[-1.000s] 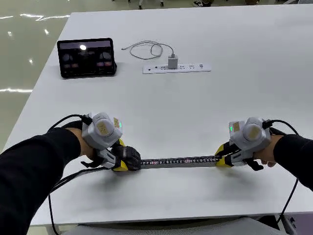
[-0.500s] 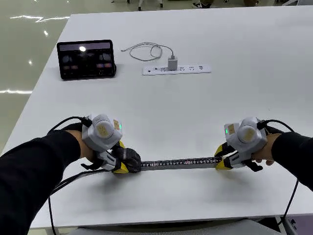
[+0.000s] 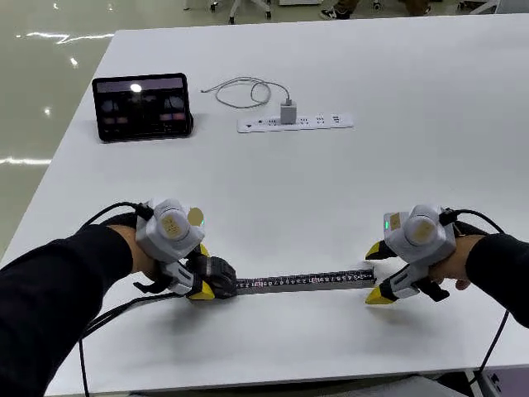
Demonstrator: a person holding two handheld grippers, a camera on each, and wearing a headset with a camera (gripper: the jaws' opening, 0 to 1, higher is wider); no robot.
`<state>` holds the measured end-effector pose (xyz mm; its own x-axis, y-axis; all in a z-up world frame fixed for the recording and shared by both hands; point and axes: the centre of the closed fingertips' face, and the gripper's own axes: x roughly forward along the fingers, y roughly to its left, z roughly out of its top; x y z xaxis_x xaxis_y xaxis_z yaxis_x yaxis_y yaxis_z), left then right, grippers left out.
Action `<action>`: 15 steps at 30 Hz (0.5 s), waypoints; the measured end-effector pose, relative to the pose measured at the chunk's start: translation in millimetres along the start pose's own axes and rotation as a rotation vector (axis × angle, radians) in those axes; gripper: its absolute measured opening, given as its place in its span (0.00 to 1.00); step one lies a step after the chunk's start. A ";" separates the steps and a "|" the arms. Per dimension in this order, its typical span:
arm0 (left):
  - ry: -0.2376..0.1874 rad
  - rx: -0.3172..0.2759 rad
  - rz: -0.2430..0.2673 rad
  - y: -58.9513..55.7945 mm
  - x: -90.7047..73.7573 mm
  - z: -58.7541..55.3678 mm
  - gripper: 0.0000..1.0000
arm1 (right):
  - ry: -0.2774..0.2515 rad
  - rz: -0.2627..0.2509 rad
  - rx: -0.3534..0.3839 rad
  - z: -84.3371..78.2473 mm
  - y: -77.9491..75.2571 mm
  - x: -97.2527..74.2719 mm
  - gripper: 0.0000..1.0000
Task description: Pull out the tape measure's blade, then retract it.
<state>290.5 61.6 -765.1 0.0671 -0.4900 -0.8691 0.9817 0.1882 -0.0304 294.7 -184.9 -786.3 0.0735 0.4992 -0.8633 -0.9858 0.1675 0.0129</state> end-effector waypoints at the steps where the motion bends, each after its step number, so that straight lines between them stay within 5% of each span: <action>1: -0.002 -0.001 0.001 0.2 -0.4 0.3 0.34 | -0.002 -0.006 -0.004 0.6 0.5 -0.9 0.51; 8: 0.015 -0.011 0.053 7.9 -4.2 -8.9 0.51 | -0.005 -0.016 -0.026 2.1 2.6 -4.5 0.57; 11: 0.012 -0.023 0.040 4.0 -7.0 -11.9 0.50 | -0.012 -0.029 -0.028 3.4 1.9 -6.4 0.60; 15: -0.009 -0.093 0.048 1.8 -8.3 -13.7 0.54 | -0.033 -0.058 -0.003 4.7 -2.7 -8.5 0.63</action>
<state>289.2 77.7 -764.7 0.1160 -0.4862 -0.8661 0.9566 0.2895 -0.0344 297.5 -185.6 -776.7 0.1357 0.5163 -0.8456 -0.9801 0.1945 -0.0385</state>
